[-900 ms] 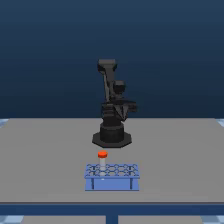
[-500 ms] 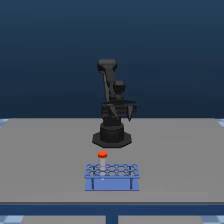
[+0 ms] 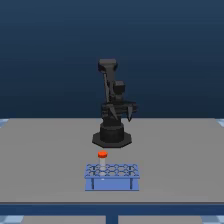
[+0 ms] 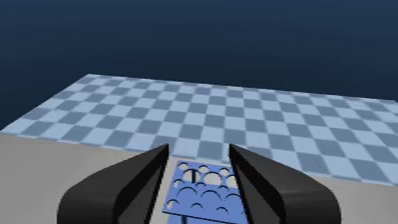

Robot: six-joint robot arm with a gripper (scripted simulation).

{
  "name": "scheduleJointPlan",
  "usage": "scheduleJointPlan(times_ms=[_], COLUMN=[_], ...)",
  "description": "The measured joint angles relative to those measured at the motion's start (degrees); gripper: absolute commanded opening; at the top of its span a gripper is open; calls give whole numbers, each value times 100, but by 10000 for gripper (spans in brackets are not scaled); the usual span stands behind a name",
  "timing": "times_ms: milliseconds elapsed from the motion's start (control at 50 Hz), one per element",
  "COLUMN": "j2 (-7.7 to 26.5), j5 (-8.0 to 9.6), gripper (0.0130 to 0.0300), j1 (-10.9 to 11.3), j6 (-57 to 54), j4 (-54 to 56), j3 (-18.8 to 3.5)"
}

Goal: Pick up the centrifuge tube on the rack

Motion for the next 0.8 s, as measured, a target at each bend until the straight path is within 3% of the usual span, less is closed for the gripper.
scheduleJointPlan(times_ms=[460, 800], j2=[398, 1084], j5=[14, 32], gripper=[300, 300], j1=[-385, -883], j6=[1156, 2478], j4=[-1277, -2757], j3=[-165, -498])
